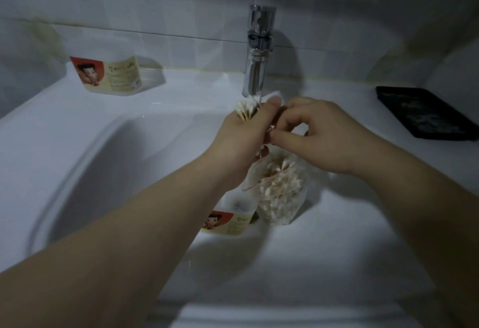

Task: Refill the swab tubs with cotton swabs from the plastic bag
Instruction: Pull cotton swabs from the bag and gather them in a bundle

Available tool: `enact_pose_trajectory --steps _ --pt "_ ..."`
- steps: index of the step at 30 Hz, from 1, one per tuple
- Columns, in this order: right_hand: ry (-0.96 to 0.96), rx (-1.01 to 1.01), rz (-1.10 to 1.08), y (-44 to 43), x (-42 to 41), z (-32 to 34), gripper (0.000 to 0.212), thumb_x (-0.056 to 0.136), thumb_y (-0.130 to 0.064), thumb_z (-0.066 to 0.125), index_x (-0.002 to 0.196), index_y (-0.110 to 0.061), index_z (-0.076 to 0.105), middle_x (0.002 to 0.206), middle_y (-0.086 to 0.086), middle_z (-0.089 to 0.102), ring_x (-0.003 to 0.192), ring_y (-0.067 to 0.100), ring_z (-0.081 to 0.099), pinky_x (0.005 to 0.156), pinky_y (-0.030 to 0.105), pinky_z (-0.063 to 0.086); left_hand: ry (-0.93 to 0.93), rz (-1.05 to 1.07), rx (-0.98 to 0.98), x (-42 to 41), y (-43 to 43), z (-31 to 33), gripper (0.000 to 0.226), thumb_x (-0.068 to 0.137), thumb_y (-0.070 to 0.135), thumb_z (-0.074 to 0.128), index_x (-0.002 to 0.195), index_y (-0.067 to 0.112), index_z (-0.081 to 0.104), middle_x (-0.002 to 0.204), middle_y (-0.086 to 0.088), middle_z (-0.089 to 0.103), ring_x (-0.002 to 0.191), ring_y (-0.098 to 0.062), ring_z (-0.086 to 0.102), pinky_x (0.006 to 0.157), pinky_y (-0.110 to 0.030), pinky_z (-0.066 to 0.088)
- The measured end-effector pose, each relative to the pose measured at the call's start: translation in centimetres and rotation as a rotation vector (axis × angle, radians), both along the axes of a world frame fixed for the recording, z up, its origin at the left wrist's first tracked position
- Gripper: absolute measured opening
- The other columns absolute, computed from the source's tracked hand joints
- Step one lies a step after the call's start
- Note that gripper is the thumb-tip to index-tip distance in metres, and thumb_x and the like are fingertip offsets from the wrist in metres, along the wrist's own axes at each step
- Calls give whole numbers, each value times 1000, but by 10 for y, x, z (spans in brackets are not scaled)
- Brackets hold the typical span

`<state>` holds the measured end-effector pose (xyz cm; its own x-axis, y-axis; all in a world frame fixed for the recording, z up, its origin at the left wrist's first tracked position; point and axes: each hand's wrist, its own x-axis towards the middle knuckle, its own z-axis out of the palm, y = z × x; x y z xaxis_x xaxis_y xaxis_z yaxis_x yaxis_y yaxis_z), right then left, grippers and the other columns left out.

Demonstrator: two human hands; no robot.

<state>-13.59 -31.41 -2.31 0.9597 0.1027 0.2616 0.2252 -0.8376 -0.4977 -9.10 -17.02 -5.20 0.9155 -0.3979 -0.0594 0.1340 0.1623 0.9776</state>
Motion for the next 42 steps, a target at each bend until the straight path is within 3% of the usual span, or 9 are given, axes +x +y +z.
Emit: enact_pose_trajectory --steps 6,10,15,22,27,32,35,38,42 --pt "75 -9 17 4 0 -3 32 84 -51 67 75 -23 78 101 -9 67 92 6 66 89 33 52 76 88 -143 4 -2 -2 22 105 26 53 87 15 57 64 2 49 55 -12 47 58 -31 40" --pt "123 28 19 8 0 0 34 79 -51 67 77 -21 81 108 -8 67 97 4 65 93 32 50 63 106 -175 3 -2 0 21 106 26 53 90 14 57 66 3 49 59 -13 50 59 -32 44" --pt "231 161 46 13 -4 2 21 78 -49 69 79 -34 83 137 -23 52 116 -11 55 93 16 41 37 126 -159 1 -2 0 24 105 31 53 89 15 61 68 0 51 58 -13 52 61 -33 46" --pt "288 85 42 14 -4 1 25 81 -25 70 57 -30 76 151 -23 43 117 -6 57 99 31 48 44 229 -140 6 -3 -5 25 104 30 55 83 17 57 61 4 52 57 -13 49 60 -33 44" --pt "235 81 9 6 -5 7 29 79 -28 67 50 -28 69 141 -19 52 125 -6 52 99 32 44 129 365 -109 14 3 -4 24 103 30 55 81 20 55 66 3 51 63 -14 50 60 -30 44" --pt "136 1 -34 2 -2 4 23 87 -39 69 64 -36 74 145 -18 49 125 1 52 103 35 44 85 176 37 7 2 -4 35 94 54 63 96 19 68 75 1 56 72 -19 55 71 -35 50" --pt "108 -6 -12 1 -1 0 19 84 -46 67 69 -37 74 138 -19 52 121 0 55 103 35 46 -37 50 31 4 0 -7 25 96 34 67 103 10 70 64 3 56 60 -16 53 60 -29 44" --pt "118 -42 -12 3 -1 0 16 87 -44 69 73 -39 74 133 -16 55 115 1 57 94 26 45 -10 119 9 5 -2 -8 17 100 24 61 86 15 64 61 5 57 57 -15 54 60 -32 43" --pt "101 -59 -32 1 -2 2 15 82 -45 72 72 -35 76 89 -13 69 81 3 64 80 33 54 7 200 -47 10 -1 -7 21 102 24 57 82 19 55 60 7 54 58 -11 57 61 -31 48"
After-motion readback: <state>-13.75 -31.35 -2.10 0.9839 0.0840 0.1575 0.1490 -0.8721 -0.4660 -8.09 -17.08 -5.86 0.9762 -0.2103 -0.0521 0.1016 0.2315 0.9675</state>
